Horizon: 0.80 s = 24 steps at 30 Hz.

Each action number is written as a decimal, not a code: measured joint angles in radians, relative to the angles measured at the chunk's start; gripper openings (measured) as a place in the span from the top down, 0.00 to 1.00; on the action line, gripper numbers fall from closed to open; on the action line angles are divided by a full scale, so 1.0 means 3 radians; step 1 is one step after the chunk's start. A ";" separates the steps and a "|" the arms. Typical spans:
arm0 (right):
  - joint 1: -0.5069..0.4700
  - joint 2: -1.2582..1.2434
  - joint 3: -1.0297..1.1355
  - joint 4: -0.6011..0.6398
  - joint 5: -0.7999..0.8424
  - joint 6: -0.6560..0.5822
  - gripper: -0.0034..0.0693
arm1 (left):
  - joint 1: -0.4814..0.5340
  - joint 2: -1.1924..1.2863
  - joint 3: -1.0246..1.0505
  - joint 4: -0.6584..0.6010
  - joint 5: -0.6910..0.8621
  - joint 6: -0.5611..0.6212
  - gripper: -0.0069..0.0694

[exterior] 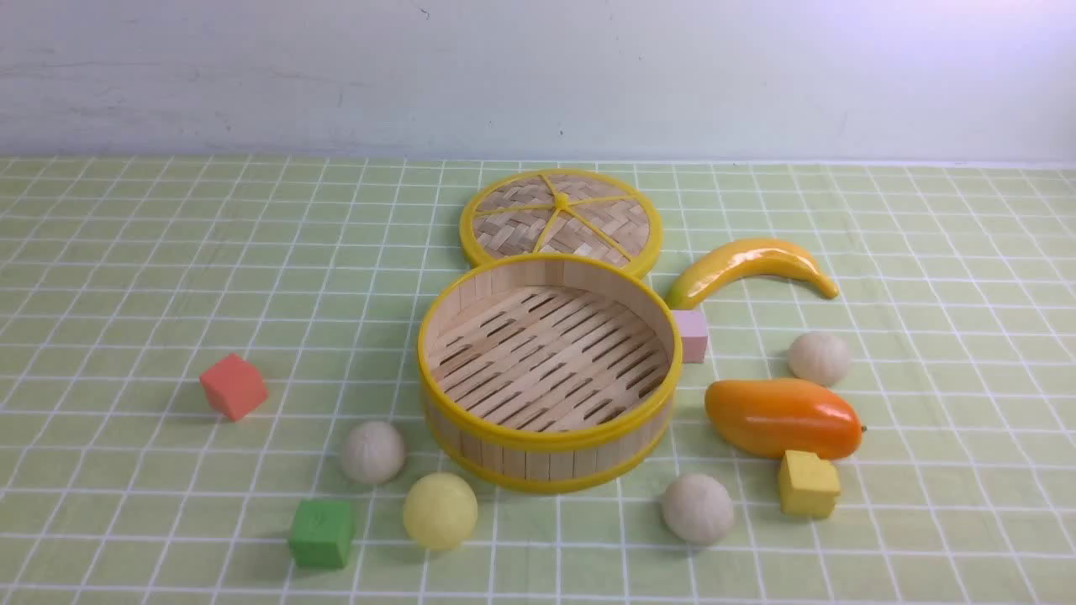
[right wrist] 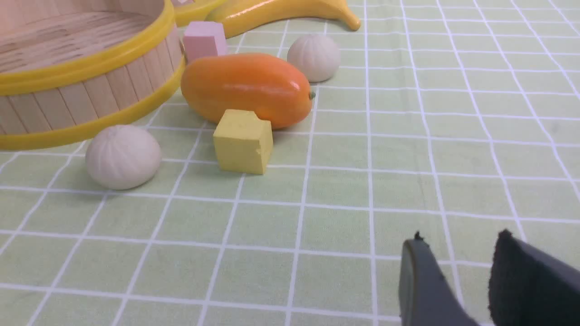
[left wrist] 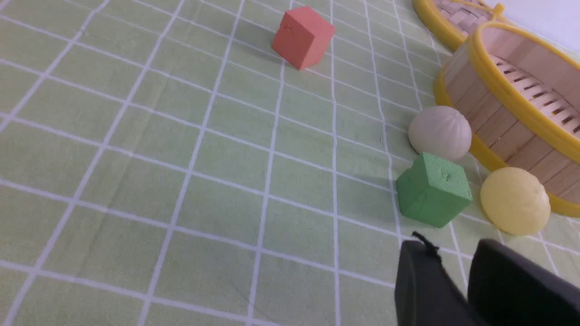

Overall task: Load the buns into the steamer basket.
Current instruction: Use the left arm to grab a steamed stuffed bun

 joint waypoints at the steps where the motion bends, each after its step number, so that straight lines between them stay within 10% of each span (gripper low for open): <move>1: 0.0000 0.0000 0.0000 0.0000 0.0000 0.0000 0.63 | 0.0000 0.0000 0.0000 0.0000 0.0000 0.0000 0.69; 24: 0.0000 0.0000 0.0000 -0.0008 0.0000 0.0000 0.63 | 0.0000 0.0000 0.0000 -0.0041 -0.0185 -0.0043 0.67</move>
